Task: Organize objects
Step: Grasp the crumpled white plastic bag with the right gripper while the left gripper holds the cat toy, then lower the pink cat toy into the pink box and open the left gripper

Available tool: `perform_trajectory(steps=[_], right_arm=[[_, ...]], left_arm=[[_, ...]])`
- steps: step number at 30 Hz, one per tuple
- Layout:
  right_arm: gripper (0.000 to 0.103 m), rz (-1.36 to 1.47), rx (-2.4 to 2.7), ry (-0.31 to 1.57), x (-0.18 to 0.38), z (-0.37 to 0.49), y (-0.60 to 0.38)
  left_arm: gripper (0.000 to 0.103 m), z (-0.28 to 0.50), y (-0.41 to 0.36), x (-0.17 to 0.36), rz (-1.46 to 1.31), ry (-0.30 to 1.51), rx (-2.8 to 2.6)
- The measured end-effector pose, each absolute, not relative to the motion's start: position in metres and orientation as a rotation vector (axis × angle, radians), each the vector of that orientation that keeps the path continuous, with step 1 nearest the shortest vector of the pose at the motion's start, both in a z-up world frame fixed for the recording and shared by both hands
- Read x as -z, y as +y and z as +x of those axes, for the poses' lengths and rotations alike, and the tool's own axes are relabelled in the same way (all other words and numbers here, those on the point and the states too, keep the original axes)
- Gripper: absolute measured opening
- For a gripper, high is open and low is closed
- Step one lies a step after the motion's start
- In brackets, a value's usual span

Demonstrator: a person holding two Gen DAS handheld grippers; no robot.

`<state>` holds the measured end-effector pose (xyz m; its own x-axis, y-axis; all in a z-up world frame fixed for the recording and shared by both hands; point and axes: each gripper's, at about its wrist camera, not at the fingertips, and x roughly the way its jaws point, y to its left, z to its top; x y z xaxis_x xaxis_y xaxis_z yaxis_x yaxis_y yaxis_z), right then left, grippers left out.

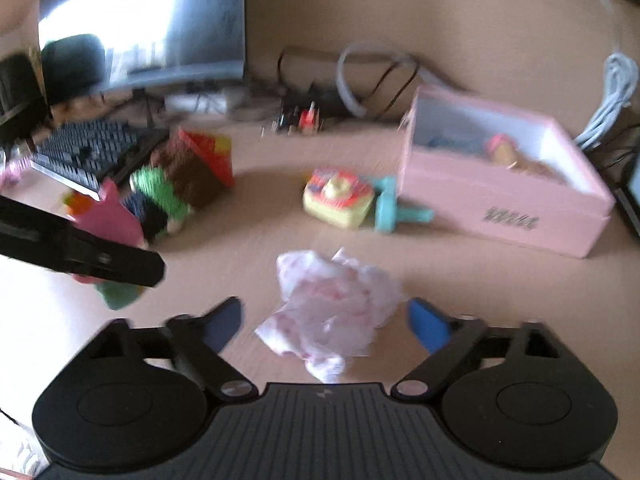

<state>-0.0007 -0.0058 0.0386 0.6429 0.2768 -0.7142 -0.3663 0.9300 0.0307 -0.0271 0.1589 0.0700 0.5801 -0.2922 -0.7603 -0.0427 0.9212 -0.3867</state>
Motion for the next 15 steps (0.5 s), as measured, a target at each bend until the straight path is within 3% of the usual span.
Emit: perform_trajectory(steps=[2,6,15], right_arm=[[0.046,-0.156,-0.342,0.831,-0.034,0.006,0.001],[0.02,-0.182,-0.312,0.817,-0.047,0.003,-0.012],[0.018,-0.051,-0.149,0.73,-0.11,-0.015,-0.104]], left_arm=[[0.04,-0.027,0.161,-0.07,-0.391,0.945,0.152],[0.039,-0.021,0.158,-0.07,-0.386,0.937,0.169],[0.039,0.044,0.088,-0.105,-0.278,0.825,0.337]])
